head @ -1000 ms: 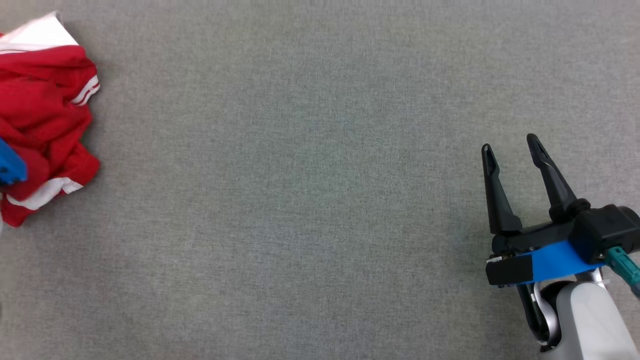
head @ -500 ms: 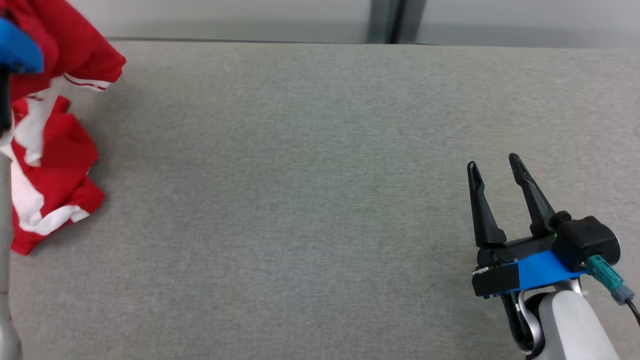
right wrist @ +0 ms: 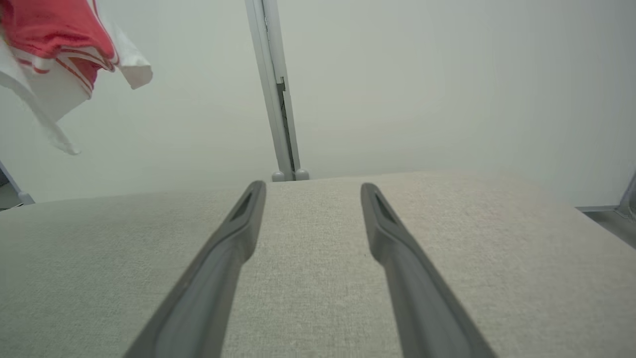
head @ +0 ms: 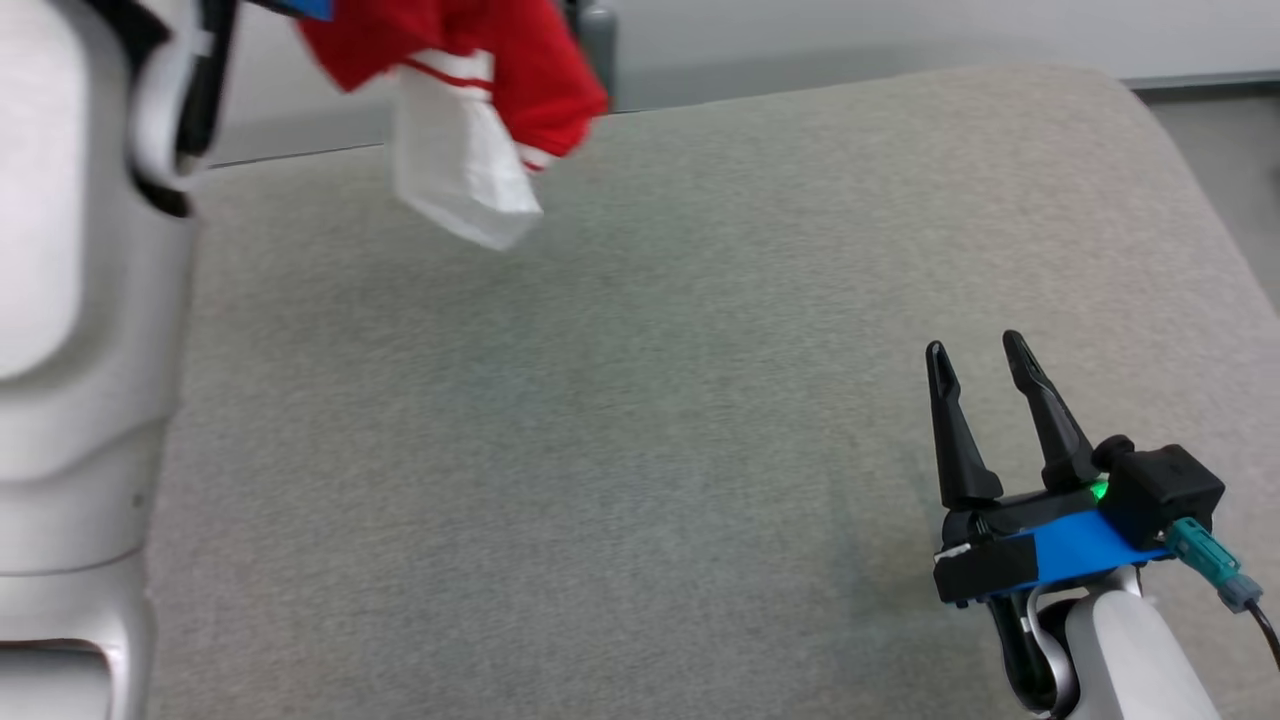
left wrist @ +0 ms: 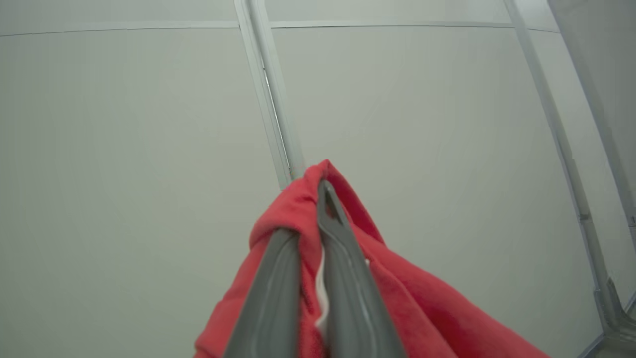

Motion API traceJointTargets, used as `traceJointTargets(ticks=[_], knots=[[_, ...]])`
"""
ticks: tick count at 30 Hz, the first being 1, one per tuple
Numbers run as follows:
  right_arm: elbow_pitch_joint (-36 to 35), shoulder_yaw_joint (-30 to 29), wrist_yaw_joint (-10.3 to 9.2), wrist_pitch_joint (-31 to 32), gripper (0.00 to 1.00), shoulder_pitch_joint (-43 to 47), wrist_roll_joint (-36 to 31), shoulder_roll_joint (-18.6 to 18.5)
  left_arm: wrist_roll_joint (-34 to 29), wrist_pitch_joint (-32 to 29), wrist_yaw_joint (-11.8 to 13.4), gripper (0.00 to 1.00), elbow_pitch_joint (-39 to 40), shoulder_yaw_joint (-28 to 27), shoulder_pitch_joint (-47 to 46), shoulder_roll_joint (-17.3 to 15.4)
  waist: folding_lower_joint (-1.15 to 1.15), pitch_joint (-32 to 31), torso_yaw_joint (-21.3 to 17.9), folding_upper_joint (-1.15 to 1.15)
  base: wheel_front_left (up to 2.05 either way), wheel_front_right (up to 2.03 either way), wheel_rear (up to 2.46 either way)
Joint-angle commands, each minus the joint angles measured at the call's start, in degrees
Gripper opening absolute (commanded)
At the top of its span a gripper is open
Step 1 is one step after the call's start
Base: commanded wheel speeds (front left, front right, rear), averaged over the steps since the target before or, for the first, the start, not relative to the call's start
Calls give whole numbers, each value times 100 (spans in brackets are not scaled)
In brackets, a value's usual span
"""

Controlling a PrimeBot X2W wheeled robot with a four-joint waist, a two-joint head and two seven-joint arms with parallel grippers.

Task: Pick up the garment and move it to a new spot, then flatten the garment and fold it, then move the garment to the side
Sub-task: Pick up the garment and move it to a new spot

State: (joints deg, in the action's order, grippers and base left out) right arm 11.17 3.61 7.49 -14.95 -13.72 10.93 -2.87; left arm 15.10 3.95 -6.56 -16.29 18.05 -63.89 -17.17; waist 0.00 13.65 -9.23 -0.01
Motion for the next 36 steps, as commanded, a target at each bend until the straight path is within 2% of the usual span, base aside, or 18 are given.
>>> traceJointTargets(ticks=[1,6,11,19,24,25,26,31,36], knots=[[8,6,2,-29,100,-23,60,-3,-24,-50,-20,0,65,125,-59,76,0,-101,-234,1,0,0,0],[-42,5,2,-33,100,-40,179,-4,54,-69,-47,0,14,518,280,387,0,-99,-532,1,0,0,0],[-48,-21,2,-34,100,24,200,-3,154,64,-32,0,-210,826,960,573,0,-143,-613,1,0,0,0],[-39,-41,2,-34,100,110,152,-3,326,363,47,0,-763,1246,2485,782,0,-210,-485,1,0,0,0],[-9,-84,1,-34,100,107,120,-5,239,513,37,0,-1140,1697,3200,977,0,-213,-296,1,0,0,0],[3,-74,2,-34,100,107,110,-5,211,520,34,39,-1232,1805,3306,1007,0,-221,-256,1,0,0,0],[12,-68,1,-34,100,111,110,-4,198,527,24,100,-1316,1894,3388,1031,0,-227,-214,1,0,0,0],[1,-124,2,-34,100,141,52,-5,85,724,63,100,-1589,2176,3543,1186,0,-272,4,1,0,0,0],[20,-125,2,-34,100,233,23,-6,151,920,233,100,-1537,2082,3518,1232,0,-354,247,1,0,0,0]])
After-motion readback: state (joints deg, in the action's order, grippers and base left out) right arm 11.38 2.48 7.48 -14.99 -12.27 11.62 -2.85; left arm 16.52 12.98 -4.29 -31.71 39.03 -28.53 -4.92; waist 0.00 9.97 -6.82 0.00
